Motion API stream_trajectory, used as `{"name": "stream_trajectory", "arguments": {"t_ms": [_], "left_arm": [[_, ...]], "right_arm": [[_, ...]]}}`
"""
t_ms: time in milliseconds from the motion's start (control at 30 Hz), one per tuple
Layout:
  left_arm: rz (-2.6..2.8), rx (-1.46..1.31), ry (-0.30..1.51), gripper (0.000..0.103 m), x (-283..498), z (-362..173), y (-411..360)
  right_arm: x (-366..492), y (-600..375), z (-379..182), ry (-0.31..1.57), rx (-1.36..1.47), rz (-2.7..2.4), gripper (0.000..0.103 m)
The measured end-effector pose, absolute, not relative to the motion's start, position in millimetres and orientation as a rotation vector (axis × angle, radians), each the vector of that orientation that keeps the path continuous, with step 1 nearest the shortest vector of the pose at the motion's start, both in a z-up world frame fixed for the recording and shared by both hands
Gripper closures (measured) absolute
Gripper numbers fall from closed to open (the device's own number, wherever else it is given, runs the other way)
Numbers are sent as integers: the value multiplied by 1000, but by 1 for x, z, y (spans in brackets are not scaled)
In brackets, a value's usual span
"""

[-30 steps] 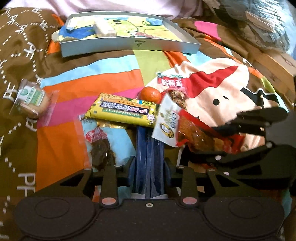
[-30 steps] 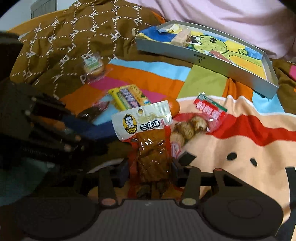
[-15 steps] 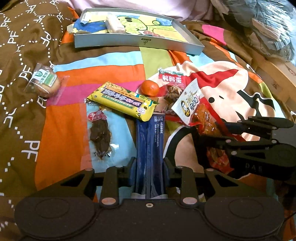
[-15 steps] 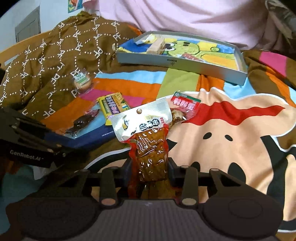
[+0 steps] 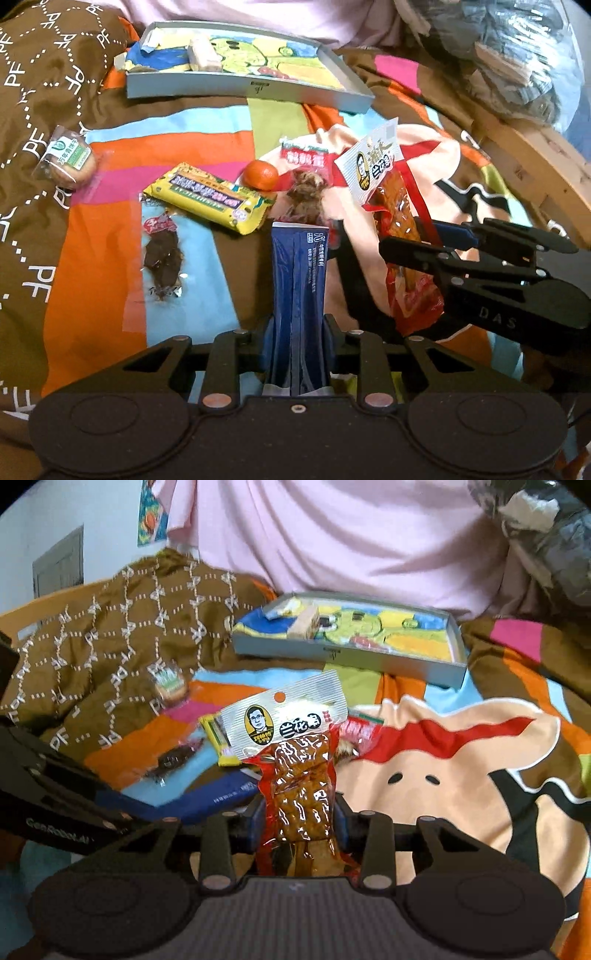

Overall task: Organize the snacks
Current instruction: 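Carry the blue stick packet with the left tool while the right tool carries the tofu packet over the tray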

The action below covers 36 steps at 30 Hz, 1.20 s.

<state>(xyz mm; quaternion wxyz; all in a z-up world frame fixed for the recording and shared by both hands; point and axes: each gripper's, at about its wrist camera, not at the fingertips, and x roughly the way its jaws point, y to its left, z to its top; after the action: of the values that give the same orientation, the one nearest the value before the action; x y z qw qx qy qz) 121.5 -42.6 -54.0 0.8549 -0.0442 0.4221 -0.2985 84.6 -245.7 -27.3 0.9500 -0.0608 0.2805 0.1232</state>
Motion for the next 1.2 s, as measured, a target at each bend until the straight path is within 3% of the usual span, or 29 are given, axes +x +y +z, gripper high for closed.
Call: {"name": "stream_trajectory", "arguments": {"t_ms": [500,967,1200], "left_arm": [[-519,-223,658,76,133,-19,-31],[-326,-201,455,76,265,69,-67],[-333,-196,439,75,333,82,-100]], "right_arm": [[90,-259,-13,488,-65,263,62],[190,-305,61,369,-134,236,61],[267,-314,94,403,-120,208,61]]}}
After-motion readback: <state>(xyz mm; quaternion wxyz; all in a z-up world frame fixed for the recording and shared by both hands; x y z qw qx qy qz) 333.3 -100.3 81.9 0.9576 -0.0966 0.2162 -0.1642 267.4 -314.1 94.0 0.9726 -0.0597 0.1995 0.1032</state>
